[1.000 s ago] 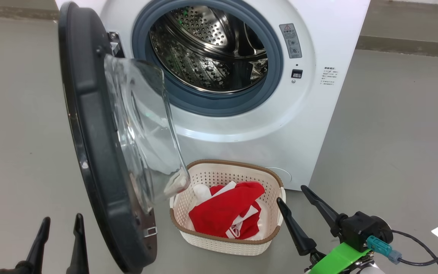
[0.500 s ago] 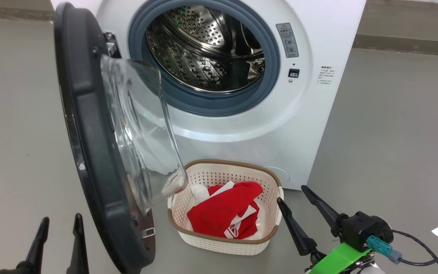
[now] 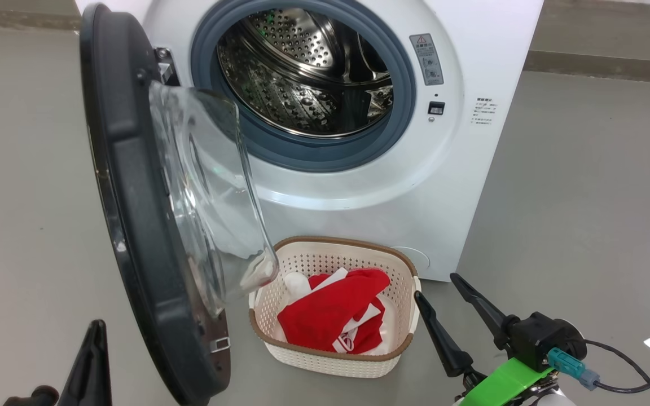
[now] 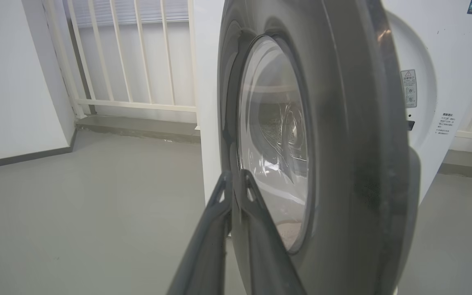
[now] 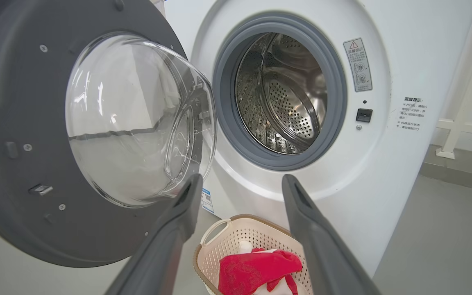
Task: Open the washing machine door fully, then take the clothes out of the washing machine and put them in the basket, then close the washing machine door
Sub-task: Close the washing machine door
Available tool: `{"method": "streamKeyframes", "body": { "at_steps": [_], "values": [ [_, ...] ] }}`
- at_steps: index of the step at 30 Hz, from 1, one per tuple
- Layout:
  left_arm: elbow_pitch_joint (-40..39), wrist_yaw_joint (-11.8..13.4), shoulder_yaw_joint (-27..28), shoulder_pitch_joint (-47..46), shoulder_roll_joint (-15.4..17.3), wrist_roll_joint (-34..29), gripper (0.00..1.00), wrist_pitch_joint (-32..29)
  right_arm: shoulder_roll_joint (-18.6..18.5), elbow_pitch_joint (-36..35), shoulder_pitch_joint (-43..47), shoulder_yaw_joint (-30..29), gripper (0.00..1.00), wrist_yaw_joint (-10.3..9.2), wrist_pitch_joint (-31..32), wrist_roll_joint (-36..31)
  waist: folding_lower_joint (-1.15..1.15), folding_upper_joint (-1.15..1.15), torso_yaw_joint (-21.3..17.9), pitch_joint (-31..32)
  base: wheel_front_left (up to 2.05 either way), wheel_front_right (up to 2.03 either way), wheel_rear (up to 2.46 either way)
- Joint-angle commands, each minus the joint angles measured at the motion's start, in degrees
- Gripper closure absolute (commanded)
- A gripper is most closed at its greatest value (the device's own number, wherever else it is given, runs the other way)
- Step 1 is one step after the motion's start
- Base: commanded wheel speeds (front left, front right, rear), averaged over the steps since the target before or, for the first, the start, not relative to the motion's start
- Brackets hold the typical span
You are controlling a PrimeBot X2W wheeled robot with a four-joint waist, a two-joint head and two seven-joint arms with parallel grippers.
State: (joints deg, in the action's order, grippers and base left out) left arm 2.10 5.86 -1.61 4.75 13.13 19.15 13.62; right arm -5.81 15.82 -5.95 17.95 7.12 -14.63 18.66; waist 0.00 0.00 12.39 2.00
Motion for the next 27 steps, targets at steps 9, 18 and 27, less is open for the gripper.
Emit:
{"method": "streamKeyframes", "body": {
  "at_steps": [9,18,27],
  "values": [
    [-4.4,-3.2,6.8,-7.1,-2.4,14.1,1.0,-3.3,-0.4,-1.3,-0.7,0.6,0.0,0.36,-0.4,0.5,0.0,0.0,0.3,-0.4,0.0,0.0,0.0],
    [-7.8,-4.4,15.9,-16.0,-7.5,41.7,1.0,-13.1,-0.1,-1.1,-1.2,0.6,0.0,0.36,-0.4,1.3,0.0,0.0,-0.2,-1.2,0.0,0.0,0.0],
    [-10.1,5.7,21.0,-20.9,-9.6,66.5,1.0,-25.8,0.0,-1.0,-1.5,0.4,0.0,0.36,-0.4,2.2,0.0,0.0,-1.3,-1.8,0.0,0.0,0.0]
  ]
}}
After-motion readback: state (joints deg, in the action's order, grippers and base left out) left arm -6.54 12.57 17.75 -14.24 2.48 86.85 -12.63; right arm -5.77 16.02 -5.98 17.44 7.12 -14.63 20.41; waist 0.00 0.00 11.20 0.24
